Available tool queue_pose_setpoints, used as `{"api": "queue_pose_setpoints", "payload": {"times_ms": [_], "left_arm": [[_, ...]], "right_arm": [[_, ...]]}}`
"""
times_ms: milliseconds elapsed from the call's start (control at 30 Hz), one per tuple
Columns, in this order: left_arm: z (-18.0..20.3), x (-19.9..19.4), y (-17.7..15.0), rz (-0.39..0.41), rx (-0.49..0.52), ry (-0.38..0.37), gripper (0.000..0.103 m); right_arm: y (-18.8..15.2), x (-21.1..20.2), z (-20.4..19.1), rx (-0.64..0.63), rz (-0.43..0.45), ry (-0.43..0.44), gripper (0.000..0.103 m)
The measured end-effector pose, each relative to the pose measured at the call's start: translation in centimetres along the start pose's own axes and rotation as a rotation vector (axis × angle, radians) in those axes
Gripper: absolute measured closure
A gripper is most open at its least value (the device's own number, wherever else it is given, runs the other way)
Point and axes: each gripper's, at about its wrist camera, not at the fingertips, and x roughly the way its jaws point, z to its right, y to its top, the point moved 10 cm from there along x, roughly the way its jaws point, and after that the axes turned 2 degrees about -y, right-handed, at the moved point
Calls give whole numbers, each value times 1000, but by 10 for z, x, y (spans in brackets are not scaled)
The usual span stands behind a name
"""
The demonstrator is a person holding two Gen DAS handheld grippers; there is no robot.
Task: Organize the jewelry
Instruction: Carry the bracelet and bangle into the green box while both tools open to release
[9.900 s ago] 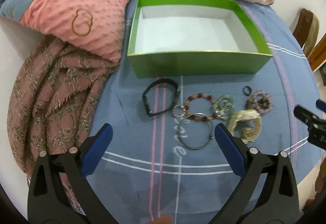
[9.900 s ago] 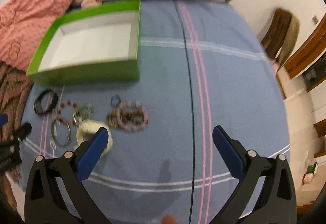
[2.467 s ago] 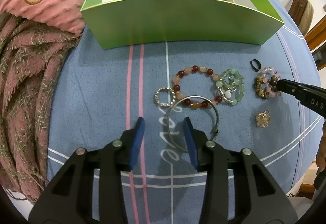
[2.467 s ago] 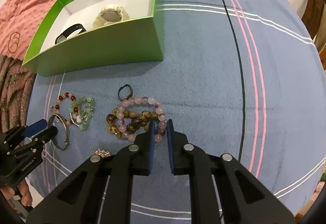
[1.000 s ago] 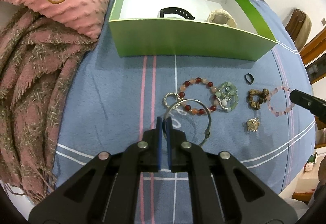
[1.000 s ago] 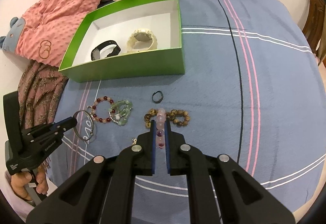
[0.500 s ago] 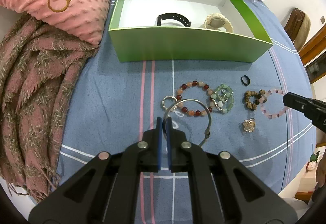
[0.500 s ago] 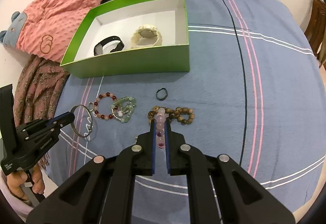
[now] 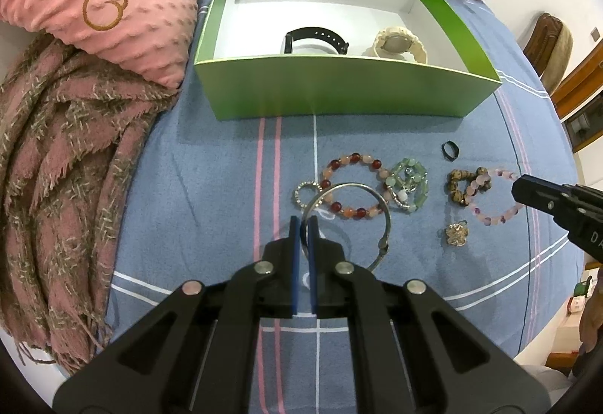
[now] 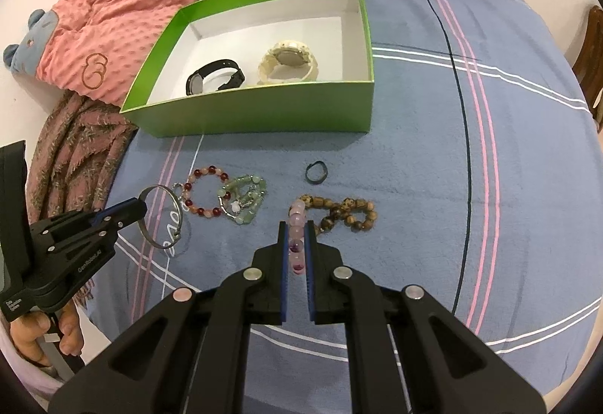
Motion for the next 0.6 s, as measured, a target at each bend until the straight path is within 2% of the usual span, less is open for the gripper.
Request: {"api": "queue_pose_setpoints", "payload": {"times_ms": [300, 433, 600], "left_arm": [[-2, -11, 10, 22, -2, -1, 99], [-2, -28, 37, 80, 3, 3, 99], [-7, -44, 73, 143, -5, 8, 99]], "right_arm": [[6, -5, -6, -10, 8, 4, 95], [23, -20, -16, -22, 45, 31, 95], [62, -47, -34, -54, 136, 59, 95]]}}
